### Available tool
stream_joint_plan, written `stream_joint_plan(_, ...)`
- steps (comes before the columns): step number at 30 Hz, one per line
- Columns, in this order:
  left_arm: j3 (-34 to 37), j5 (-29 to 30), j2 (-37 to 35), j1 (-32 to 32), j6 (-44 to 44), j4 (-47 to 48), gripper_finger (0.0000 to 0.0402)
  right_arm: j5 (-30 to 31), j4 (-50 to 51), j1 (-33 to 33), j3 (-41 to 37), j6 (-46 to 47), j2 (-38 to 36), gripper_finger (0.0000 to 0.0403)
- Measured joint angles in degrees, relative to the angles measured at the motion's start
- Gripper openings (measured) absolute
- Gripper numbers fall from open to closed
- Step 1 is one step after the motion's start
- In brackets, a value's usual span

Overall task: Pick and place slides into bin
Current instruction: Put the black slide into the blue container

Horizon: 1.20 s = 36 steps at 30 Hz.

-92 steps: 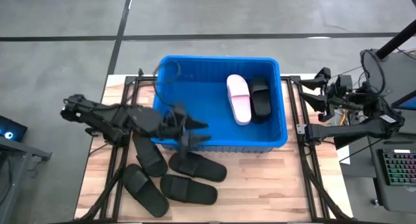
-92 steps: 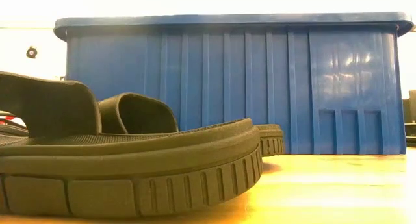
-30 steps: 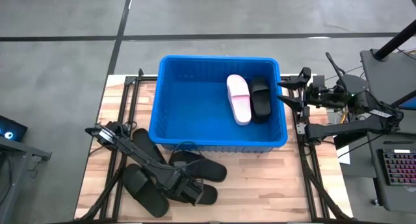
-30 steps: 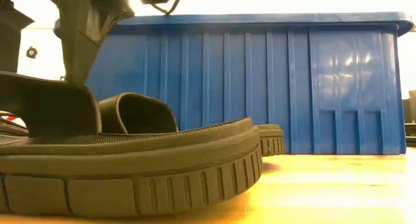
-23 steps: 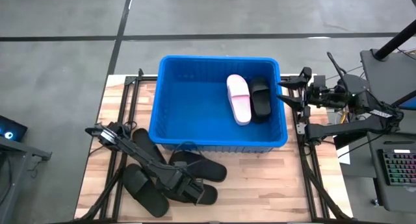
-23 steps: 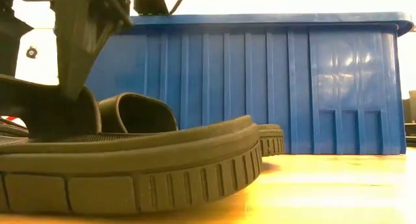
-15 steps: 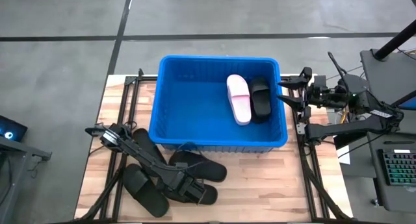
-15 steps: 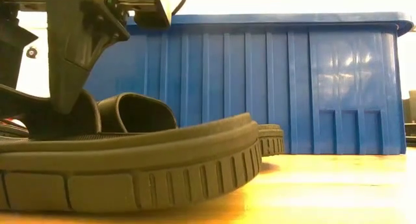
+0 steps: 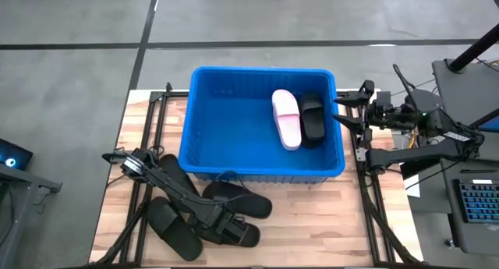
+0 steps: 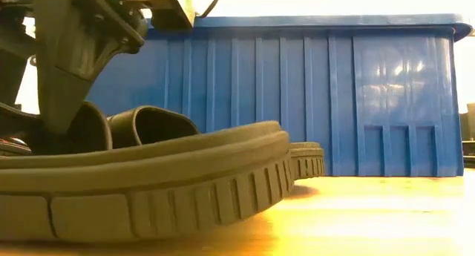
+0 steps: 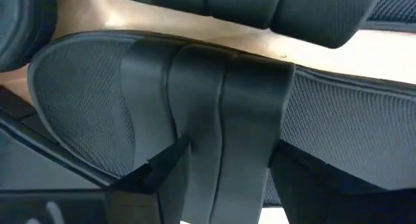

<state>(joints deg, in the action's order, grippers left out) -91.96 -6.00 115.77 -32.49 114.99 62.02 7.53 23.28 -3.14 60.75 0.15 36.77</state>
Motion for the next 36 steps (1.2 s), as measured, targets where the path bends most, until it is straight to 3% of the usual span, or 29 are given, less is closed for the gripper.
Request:
stream_joint_plan(15, -0.26, 0.45, -0.01, 0.04, -3.09, -0.61, 0.0021, 0.00, 0.01, 0.00, 0.00, -2.21, 0.00, 0.0226)
stream_joint_plan(19, -0.77, 0.37, 0.00, 0.13, -3.43, -0.84, 0.0010, 0.00, 0.01, 0.00, 0.00, -2.37, 0.00, 0.0226)
stream_joint_plan(26, -0.75, 1.81, 0.09, 0.12, -7.62, -2.69, 0.0061, 0.00, 0.01, 0.00, 0.00, -2.36, 0.00, 0.0226)
stream_joint_plan(33, -1.13, 2.66, 0.09, 0.20, -8.93, -4.56, 0.0172, 0.00, 0.03, 0.00, 0.00, -2.34, 0.00, 0.0226)
stream_joint_plan(36, -2.07, 2.69, -0.07, 0.86, -4.59, -4.69, 0.0214, 0.00, 0.03, 0.00, 0.00, -2.56, 0.00, 0.0226)
